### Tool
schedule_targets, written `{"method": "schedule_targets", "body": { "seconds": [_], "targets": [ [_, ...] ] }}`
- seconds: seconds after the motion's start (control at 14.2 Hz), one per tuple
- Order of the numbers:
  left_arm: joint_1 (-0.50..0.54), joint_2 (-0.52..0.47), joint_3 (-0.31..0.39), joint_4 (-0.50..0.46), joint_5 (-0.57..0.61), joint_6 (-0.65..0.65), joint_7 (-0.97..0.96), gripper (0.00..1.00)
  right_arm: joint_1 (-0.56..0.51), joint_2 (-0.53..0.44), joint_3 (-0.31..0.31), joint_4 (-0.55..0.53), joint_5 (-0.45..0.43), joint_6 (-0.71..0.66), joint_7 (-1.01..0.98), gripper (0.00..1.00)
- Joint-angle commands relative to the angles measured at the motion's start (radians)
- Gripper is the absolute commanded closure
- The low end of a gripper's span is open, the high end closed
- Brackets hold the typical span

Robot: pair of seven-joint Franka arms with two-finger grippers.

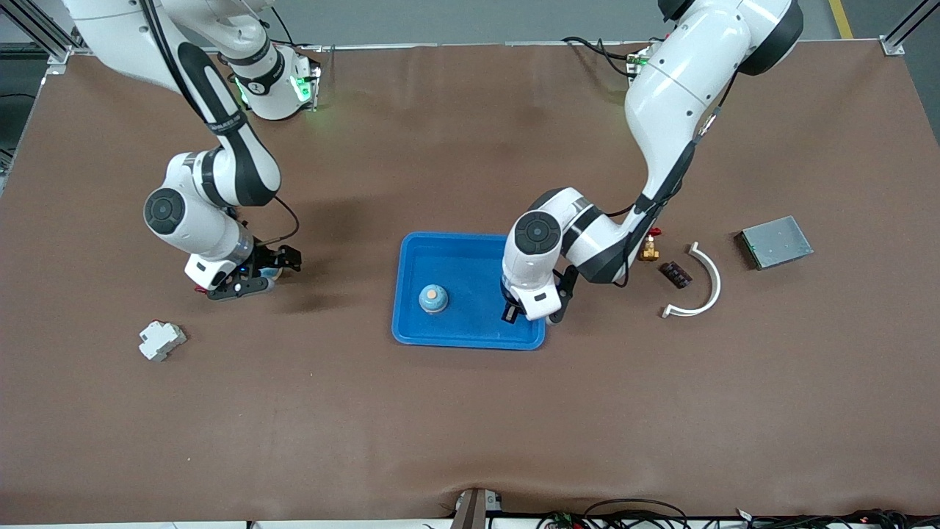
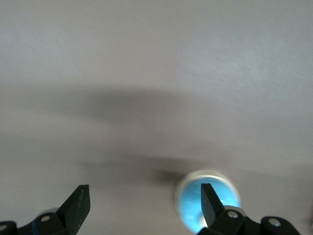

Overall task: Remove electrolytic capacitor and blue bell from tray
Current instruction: 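Reach the left gripper to the second capacitor in the tray and grasp it, then set the bell beside the red buttons while the left gripper lifts the capacitor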

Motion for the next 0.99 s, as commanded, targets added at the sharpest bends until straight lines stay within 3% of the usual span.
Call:
{"method": "schedule_targets", "body": {
  "seconds": [0.0, 0.35, 0.7, 0.91],
  "targets": [
    [0.007, -0.067, 0.003, 0.039, 0.005, -0.139, 0.069, 1.0, 0.11, -0.005, -0.004, 0.052, 0.019, -0.022, 0.204, 0.0],
    [0.158, -0.212, -0.009, -0.024, -0.017, -0.344, 0.39, 1.0, 0.293, 0.076, -0.004, 0.21, 0.016, -0.024, 0.532, 0.0],
    [0.397, -0.328, -0.023, -0.203, -0.032, -0.353, 0.822, 1.0, 0.384, 0.222, -0.007, 0.385, 0.004, -0.027, 0.715, 0.0],
    [0.529, -0.318, -0.023, -0.248, -0.031, -0.327, 0.992, 1.0, 0.428, 0.328, -0.014, 0.523, -0.045, -0.104, 0.816, 0.0]
  ]
}}
